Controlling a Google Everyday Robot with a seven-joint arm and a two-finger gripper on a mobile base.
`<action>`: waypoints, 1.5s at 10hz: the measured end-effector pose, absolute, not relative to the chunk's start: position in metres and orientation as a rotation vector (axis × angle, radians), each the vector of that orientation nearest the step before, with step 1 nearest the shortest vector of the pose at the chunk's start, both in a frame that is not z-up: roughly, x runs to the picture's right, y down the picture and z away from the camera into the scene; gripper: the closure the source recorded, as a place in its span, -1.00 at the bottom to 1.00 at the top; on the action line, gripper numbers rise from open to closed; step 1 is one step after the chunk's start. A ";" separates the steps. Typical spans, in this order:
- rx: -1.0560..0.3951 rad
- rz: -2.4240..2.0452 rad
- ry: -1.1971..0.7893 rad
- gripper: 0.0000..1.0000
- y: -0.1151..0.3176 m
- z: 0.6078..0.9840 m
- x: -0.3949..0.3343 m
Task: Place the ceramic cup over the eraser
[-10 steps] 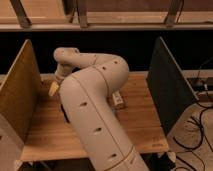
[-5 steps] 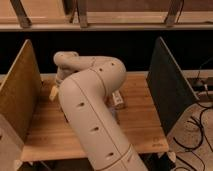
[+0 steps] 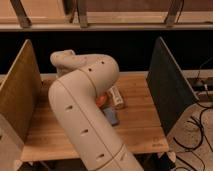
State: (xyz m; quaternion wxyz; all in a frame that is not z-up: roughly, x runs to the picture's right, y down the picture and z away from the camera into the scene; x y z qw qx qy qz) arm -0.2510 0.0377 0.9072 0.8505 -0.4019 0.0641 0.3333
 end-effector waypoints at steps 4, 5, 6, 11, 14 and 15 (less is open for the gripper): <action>-0.875 0.695 0.109 0.64 0.045 0.909 -0.275; -0.868 0.698 0.084 0.87 0.039 0.908 -0.280; -0.848 0.703 0.044 0.98 0.025 0.903 -0.285; -0.727 0.669 -0.195 1.00 -0.050 0.848 -0.306; -0.683 0.611 -0.307 1.00 -0.072 0.799 -0.305; -0.669 0.594 -0.318 1.00 -0.074 0.783 -0.297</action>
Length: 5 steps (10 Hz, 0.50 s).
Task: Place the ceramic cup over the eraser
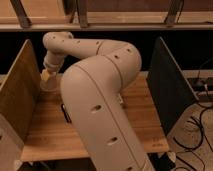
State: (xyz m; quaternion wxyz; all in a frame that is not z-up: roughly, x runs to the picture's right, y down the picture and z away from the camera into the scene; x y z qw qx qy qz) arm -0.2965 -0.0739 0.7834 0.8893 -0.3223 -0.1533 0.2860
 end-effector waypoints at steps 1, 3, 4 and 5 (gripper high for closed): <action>-0.656 0.577 -0.324 1.00 -0.074 0.765 -0.286; -0.632 0.555 -0.304 1.00 -0.070 0.732 -0.259; -0.630 0.560 -0.278 1.00 -0.066 0.720 -0.243; -0.640 0.576 -0.244 1.00 -0.058 0.705 -0.224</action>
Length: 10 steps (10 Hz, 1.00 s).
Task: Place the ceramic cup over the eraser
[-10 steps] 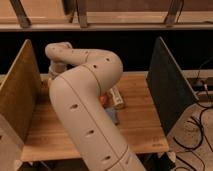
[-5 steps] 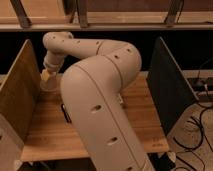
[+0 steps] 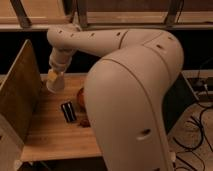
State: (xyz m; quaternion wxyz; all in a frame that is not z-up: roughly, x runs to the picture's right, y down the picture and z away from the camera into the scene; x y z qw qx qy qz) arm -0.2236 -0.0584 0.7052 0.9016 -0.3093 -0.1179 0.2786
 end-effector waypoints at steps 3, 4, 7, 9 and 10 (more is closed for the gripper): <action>-0.753 0.639 -0.156 1.00 -0.021 0.673 -0.175; -0.772 0.643 -0.148 1.00 -0.016 0.670 -0.171; -0.775 0.638 -0.149 1.00 -0.014 0.669 -0.174; -0.772 0.632 -0.137 1.00 -0.015 0.672 -0.173; -0.757 0.610 -0.113 1.00 -0.017 0.674 -0.173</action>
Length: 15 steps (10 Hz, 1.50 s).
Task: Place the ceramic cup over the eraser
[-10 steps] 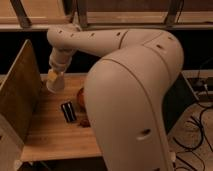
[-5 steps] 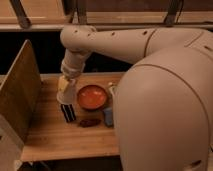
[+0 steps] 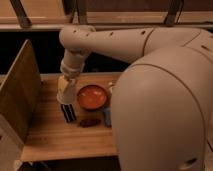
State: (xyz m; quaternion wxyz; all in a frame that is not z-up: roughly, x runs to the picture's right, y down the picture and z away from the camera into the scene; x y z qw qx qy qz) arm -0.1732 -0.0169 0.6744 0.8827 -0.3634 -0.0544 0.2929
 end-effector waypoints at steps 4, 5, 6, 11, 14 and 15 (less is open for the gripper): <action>-0.680 0.539 -0.004 1.00 -0.029 0.676 -0.176; -0.679 0.535 0.009 1.00 -0.027 0.672 -0.181; -0.683 0.531 0.011 1.00 -0.022 0.669 -0.187; -0.726 0.514 0.044 1.00 0.016 0.662 -0.209; -0.713 0.521 0.123 1.00 0.026 0.675 -0.201; -0.699 0.527 0.150 1.00 0.026 0.681 -0.197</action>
